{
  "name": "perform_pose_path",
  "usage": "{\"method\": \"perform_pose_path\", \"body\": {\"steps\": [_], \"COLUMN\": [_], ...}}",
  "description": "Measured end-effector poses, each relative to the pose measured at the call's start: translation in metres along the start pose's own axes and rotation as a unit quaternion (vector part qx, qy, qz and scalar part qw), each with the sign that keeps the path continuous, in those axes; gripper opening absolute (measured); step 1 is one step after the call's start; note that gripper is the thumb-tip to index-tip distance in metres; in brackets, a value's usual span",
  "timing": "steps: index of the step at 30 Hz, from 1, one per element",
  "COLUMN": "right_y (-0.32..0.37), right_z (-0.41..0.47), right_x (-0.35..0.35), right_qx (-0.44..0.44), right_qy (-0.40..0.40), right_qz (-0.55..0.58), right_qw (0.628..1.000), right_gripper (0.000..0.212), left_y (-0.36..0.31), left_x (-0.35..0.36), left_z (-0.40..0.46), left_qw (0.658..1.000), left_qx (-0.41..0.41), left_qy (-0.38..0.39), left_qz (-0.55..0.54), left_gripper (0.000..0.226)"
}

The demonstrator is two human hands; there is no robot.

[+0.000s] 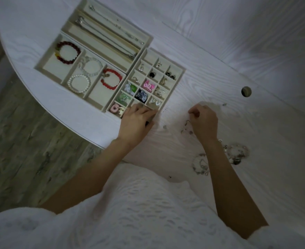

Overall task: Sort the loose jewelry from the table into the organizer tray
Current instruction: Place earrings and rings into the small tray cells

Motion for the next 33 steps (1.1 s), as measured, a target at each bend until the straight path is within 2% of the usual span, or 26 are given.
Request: {"method": "perform_pose_path", "body": {"steps": [5, 8, 11, 14, 17, 21, 29, 33], "right_y": [0.022, 0.052, 0.09, 0.125, 0.141, 0.152, 0.149, 0.148], "right_z": [0.007, 0.027, 0.061, 0.101, 0.129, 0.137, 0.135, 0.132], "right_x": [-0.011, -0.014, -0.009, 0.004, 0.018, 0.036, 0.044, 0.042], "right_qx": [0.019, 0.017, -0.023, -0.071, -0.11, -0.155, -0.189, -0.21], "right_qy": [-0.007, 0.007, 0.025, 0.038, 0.015, 0.017, -0.052, -0.06], "right_qz": [0.144, 0.188, 0.196, 0.137, 0.022, -0.093, -0.152, -0.18], "right_qw": [0.989, 0.982, 0.98, 0.987, 0.994, 0.983, 0.969, 0.959], "right_gripper": [0.01, 0.012, 0.011, 0.01, 0.012, 0.017, 0.019, 0.018], "left_y": [0.007, 0.032, 0.062, 0.081, 0.092, 0.1, 0.108, 0.108], "left_x": [-0.007, -0.027, -0.048, -0.055, -0.053, -0.043, -0.041, -0.041], "left_z": [-0.001, 0.002, 0.007, 0.014, 0.02, 0.018, 0.018, 0.018], "left_qw": [0.997, 0.988, 0.974, 0.972, 0.972, 0.971, 0.972, 0.972], "left_qx": [-0.029, -0.099, -0.167, -0.175, -0.178, -0.194, -0.189, -0.186], "left_qy": [-0.007, -0.049, -0.097, -0.117, -0.118, -0.105, -0.092, -0.096], "left_qz": [-0.064, -0.11, -0.121, -0.109, -0.094, -0.09, -0.105, -0.107], "left_gripper": [0.022, 0.023, 0.02, 0.02, 0.021, 0.023, 0.026, 0.026]}}
Point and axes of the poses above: each hand's wrist, its own z-axis towards the middle knuckle, its own x-axis out of the palm, y = z × x, the point moved 5 cm from there along z, towards the middle knuckle, and after that the axes turned 5 degrees about y, right-handed, at the moved point
